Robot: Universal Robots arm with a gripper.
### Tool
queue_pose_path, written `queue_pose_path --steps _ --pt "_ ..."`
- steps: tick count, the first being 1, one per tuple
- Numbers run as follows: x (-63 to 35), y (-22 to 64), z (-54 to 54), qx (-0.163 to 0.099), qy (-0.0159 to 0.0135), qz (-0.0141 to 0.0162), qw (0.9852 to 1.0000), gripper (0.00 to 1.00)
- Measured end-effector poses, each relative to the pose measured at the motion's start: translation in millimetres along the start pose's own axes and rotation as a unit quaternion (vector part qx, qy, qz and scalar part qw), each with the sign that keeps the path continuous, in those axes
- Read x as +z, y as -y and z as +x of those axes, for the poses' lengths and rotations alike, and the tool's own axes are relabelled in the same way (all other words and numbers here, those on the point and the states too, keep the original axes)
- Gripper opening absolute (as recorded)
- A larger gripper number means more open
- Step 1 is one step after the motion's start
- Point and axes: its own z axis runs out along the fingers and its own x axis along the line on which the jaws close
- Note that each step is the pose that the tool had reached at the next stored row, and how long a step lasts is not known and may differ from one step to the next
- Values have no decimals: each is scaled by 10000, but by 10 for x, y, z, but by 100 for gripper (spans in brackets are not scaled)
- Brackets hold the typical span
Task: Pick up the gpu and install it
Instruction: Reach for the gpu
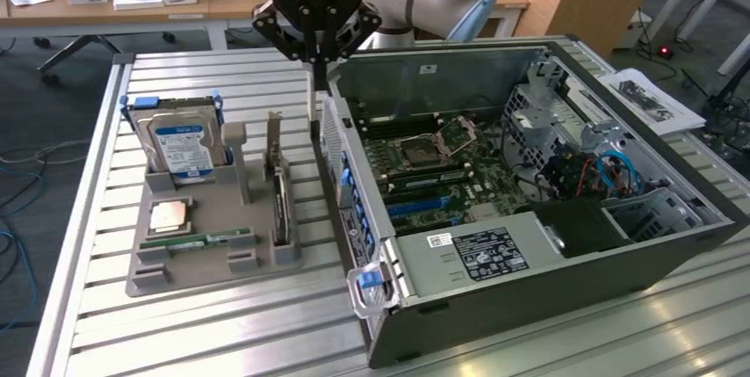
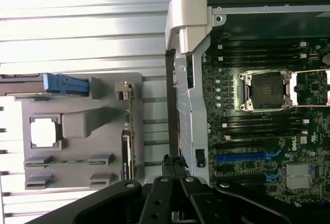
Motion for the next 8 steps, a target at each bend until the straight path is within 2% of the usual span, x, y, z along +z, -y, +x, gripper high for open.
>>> queue_pose_path --steps 8 --pt "-5 14 180 -1 0 0 10000 11"
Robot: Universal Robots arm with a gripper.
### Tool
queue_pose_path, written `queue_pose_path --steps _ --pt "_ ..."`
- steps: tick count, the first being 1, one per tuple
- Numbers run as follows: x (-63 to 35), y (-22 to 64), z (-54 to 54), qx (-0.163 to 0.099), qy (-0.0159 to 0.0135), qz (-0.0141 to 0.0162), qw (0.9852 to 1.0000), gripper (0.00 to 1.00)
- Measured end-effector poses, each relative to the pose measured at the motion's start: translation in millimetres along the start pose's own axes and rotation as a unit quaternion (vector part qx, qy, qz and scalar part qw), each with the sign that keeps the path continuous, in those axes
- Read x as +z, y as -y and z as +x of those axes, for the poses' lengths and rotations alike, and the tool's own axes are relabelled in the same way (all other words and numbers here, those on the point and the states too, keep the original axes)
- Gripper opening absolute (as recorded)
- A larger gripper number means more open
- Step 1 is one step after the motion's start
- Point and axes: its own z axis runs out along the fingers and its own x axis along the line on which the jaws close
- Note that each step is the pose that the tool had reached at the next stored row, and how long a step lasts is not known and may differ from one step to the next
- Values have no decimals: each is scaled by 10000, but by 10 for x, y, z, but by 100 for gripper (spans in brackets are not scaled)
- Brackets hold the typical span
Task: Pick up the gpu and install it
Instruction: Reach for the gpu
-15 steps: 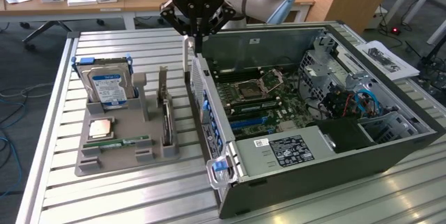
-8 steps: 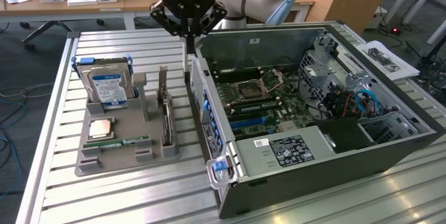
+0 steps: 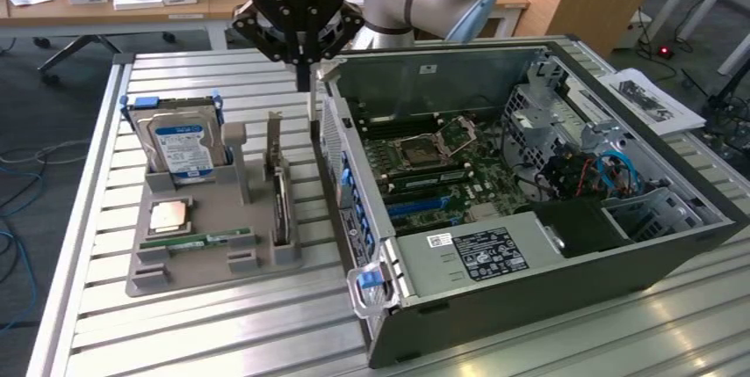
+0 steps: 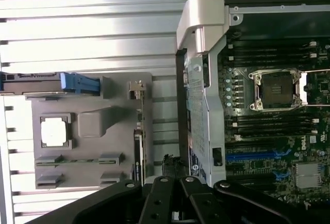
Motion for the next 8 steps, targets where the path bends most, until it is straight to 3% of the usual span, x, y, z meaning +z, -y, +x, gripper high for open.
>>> queue_pose_path --steps 8 --pt "-4 13 179 0 0 0 10000 11"
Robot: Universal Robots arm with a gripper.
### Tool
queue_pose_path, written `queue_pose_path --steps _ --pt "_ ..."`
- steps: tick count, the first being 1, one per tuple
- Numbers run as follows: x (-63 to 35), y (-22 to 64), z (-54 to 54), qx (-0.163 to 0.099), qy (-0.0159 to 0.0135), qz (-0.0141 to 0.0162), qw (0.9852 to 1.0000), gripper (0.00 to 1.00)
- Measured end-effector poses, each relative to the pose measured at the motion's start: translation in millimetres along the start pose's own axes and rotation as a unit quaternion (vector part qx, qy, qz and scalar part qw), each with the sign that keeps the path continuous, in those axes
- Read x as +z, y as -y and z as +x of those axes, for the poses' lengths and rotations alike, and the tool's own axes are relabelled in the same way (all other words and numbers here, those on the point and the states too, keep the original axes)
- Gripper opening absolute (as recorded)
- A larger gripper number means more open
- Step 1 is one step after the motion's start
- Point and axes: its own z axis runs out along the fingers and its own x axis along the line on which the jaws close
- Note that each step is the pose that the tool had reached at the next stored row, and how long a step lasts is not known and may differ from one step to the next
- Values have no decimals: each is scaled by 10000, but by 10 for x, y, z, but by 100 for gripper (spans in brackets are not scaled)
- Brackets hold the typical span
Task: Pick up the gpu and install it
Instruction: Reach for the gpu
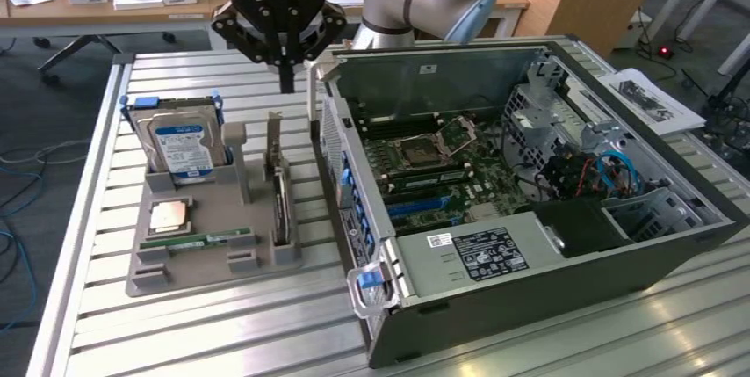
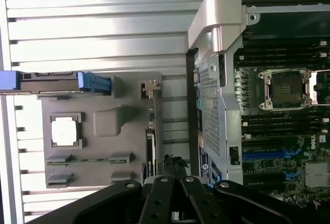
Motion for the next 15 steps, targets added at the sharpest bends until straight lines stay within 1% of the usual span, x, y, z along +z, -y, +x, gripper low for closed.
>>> queue_pose_path --steps 7,15 --pt "-3 9 127 1 0 0 10000 11" --pt "-3 11 143 0 0 0 10000 11"
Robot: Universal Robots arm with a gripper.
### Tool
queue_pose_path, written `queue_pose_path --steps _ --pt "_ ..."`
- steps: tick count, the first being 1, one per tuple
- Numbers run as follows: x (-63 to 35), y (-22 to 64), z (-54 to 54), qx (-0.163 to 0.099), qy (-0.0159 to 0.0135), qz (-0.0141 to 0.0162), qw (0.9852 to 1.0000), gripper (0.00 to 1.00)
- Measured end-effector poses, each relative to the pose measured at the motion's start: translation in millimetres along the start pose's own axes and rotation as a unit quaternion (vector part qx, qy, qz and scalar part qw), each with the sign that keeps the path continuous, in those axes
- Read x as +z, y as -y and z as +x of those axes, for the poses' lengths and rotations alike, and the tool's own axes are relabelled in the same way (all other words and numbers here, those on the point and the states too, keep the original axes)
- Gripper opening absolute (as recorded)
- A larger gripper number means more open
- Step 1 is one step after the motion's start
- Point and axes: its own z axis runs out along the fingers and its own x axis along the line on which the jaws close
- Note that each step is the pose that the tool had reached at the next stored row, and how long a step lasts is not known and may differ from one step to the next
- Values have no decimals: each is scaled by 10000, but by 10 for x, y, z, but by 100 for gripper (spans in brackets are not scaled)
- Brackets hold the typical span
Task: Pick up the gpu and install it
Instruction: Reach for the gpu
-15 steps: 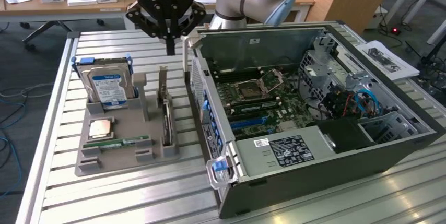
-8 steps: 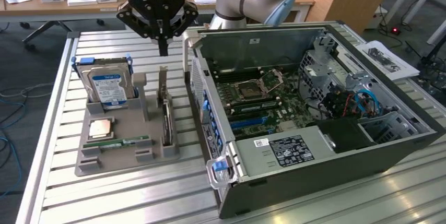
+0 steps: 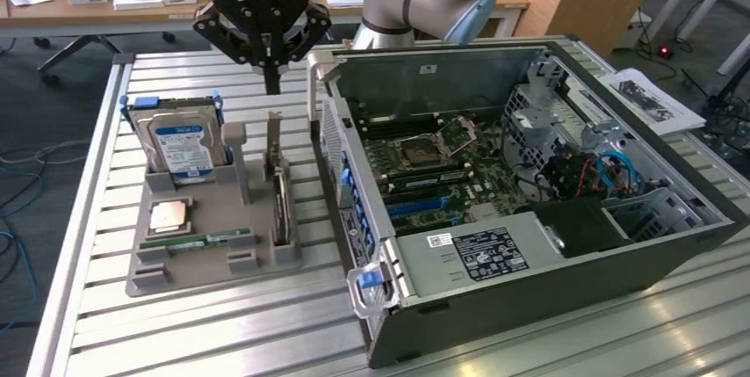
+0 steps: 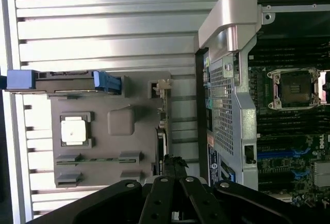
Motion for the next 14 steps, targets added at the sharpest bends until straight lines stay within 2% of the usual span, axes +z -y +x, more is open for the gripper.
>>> queue_pose_path --steps 14 --pt "-1 2 30 0 0 0 10000 11"
